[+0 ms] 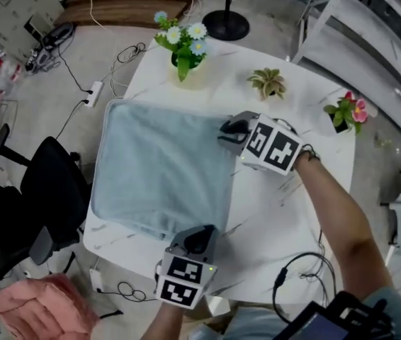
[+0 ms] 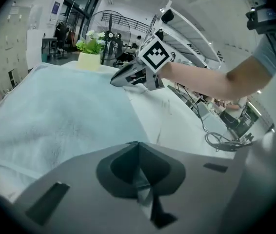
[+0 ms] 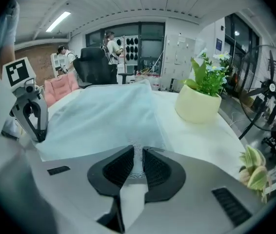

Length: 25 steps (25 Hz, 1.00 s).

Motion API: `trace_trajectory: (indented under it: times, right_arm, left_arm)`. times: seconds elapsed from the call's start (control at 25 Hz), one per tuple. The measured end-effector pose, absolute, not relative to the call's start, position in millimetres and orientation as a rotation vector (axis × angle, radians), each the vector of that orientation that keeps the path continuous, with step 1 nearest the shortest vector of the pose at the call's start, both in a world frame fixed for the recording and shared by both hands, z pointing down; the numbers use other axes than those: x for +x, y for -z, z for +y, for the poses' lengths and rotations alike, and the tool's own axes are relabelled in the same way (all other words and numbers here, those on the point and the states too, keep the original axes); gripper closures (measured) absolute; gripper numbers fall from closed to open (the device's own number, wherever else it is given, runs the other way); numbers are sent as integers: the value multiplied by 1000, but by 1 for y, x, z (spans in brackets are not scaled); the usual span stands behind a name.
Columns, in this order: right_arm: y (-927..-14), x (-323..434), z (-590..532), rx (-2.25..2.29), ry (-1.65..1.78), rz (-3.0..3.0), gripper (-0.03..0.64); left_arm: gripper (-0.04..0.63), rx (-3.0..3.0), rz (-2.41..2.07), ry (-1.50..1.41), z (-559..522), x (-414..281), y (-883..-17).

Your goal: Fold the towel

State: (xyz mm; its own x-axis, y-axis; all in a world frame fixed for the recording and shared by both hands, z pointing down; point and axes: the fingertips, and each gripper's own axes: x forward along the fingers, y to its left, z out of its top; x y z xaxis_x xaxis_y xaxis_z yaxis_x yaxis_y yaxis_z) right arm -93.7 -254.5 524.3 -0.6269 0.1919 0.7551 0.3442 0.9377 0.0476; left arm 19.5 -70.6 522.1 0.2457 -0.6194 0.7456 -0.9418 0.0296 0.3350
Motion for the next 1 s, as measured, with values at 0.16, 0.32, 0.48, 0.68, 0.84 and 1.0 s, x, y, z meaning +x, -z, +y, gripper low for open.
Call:
trace_trajectory:
  times: [0.16,0.32,0.48,0.68,0.84,1.0]
  right_arm:
    - [-527,-46,-259,-418,215,-2190,540]
    - [-528,14,-264,-401,179,-2149,540]
    - [-530,74,-274,-363,140,-2102,540]
    - [-530,132,-279,-330,115,-2048,540]
    - [-527,139,-282,-275,129,-2081,540]
    - [-488,129,-282,-203,12,-2220,457]
  left_arm:
    - [588,1694,-1378,-446,-71,77,-522]
    - [588,1735,-1286,-427,-73,136,-520]
    - [588,1780,-1188,-413,-74,189,-519]
    - [588,1851,-1084,-444,-71,242,-519]
    - [588,1897,-1065,-440,-77,251,-514]
    - [586,1967,-1030,-313,-84,237,-463]
